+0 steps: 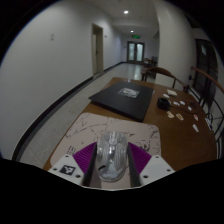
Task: Arrange mouse
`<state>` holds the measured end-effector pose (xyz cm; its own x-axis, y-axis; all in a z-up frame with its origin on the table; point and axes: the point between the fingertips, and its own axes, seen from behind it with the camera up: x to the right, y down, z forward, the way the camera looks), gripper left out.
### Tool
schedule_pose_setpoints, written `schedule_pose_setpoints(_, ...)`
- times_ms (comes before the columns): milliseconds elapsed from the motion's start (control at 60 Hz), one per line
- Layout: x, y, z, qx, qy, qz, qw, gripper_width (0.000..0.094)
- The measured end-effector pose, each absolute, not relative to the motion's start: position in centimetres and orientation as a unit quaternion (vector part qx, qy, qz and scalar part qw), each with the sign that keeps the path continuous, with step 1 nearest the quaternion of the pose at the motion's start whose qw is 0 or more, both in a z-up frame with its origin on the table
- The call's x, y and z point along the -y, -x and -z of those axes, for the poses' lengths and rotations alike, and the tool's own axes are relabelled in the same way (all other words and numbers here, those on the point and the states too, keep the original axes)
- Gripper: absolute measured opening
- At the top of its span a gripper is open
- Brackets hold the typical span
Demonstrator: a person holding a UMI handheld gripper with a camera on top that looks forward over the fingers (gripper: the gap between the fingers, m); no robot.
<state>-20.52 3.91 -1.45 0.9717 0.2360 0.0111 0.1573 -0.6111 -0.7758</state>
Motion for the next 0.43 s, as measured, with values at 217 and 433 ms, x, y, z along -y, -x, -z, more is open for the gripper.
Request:
schedule_pose_setpoints(217, 2.1, 18.1, -2.1, 0.175, 0.886, -0.087, 0.419, 0.0856)
schedule_pose_setpoints(433, 8.6, 10.1, -6.2, 0.169, 0.873, -0.123, 0.44, 0.0858)
